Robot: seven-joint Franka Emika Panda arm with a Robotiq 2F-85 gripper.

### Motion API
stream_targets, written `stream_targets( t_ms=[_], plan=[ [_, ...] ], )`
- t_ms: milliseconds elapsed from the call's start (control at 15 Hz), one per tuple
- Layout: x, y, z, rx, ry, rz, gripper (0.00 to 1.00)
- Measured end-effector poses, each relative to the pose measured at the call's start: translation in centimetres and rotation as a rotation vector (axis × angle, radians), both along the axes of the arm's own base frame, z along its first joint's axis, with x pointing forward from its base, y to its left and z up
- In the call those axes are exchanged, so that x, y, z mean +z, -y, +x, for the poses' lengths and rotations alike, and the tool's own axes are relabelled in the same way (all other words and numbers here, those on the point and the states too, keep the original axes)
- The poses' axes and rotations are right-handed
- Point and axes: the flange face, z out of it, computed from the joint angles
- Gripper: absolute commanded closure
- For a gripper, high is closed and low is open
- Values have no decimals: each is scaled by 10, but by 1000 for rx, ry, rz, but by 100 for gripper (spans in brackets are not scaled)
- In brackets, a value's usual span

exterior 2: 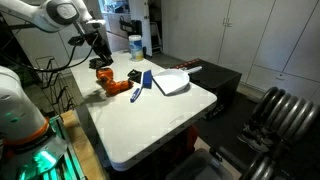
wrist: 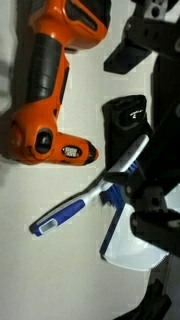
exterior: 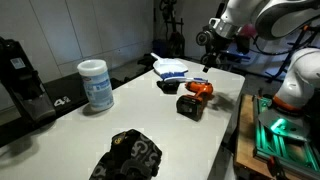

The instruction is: Position the drill in an upright position

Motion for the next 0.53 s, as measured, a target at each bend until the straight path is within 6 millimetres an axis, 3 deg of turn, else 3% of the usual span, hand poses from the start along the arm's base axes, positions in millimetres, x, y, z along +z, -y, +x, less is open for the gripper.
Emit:
stream_targets(
  t_ms=[333, 533],
  plan=[
    [0, 1, 1, -4, -1, 3, 0],
    [-4, 20, 8, -58, -24, 39, 0]
  ],
)
